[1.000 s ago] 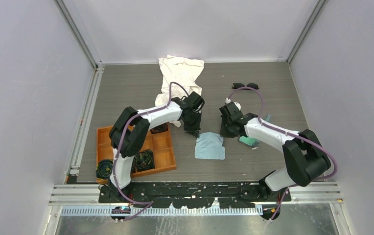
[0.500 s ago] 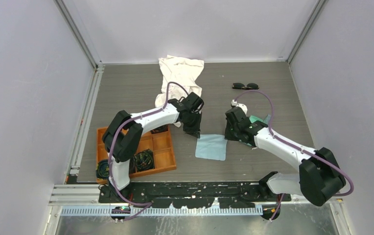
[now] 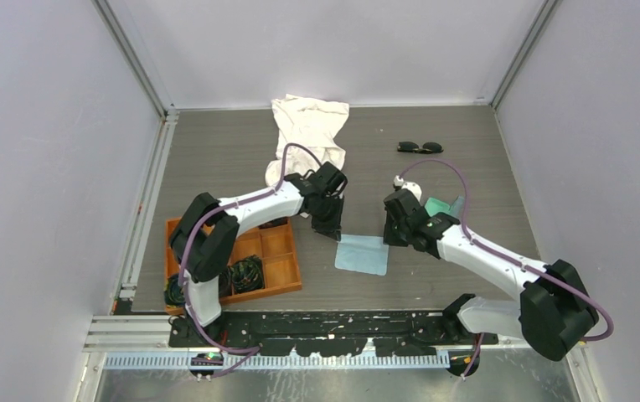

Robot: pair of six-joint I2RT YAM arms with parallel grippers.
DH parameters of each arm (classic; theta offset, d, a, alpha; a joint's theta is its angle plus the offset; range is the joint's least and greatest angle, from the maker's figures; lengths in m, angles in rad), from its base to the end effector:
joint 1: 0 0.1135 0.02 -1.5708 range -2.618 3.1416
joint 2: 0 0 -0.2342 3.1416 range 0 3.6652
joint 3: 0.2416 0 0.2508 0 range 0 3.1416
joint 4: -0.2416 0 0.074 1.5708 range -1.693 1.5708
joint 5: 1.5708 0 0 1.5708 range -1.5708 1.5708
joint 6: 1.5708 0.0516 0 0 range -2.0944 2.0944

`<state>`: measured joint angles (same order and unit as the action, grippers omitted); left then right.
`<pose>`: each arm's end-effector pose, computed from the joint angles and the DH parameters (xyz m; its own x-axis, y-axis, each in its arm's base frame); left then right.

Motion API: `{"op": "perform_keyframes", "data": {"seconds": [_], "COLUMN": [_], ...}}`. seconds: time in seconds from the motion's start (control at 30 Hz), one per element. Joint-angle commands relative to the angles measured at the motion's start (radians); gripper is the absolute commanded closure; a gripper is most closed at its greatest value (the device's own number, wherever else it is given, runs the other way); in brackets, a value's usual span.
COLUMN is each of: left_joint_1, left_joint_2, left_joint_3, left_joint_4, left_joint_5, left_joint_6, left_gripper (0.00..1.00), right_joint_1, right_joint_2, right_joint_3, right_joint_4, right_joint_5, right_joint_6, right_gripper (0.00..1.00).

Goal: Organize the sunglasses
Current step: Fold the glasses cleaning cloth at the center of the board.

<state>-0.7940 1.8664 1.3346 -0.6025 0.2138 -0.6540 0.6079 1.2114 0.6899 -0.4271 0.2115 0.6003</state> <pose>0.2594 -0.2795 0.1530 -0.9664 0.1351 -0.2186 0.2166 0.8861 -0.4098 0.2124 0.1346 0.1623 -0.8091 0.1099 -0.5773 -0.0011 0.9821 0.1885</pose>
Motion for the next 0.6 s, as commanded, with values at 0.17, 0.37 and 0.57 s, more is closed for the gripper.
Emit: {"op": "perform_keyframes", "data": {"seconds": [0.17,0.37,0.57], "left_joint_1": [-0.037,-0.063,-0.063], "left_joint_2": [-0.069,-0.057,-0.044], "left_joint_3": [-0.043,-0.073,-0.079], "left_joint_4": [0.03,0.033,0.035], "left_joint_5": [0.015,0.019,0.011], "left_joint_6": [-0.011,-0.017,-0.019], "left_gripper": [1.0,1.0,1.0], "right_joint_1": [0.071,0.084,0.086], "right_joint_2": [-0.074,-0.094,-0.081], "right_joint_3": [-0.06,-0.09,-0.093], "right_joint_4": [-0.048,-0.064,-0.066], "right_joint_5": [-0.002,0.011,-0.002], "right_joint_6": [0.097,0.109,0.104], "right_gripper": [1.0,1.0,0.99]}}
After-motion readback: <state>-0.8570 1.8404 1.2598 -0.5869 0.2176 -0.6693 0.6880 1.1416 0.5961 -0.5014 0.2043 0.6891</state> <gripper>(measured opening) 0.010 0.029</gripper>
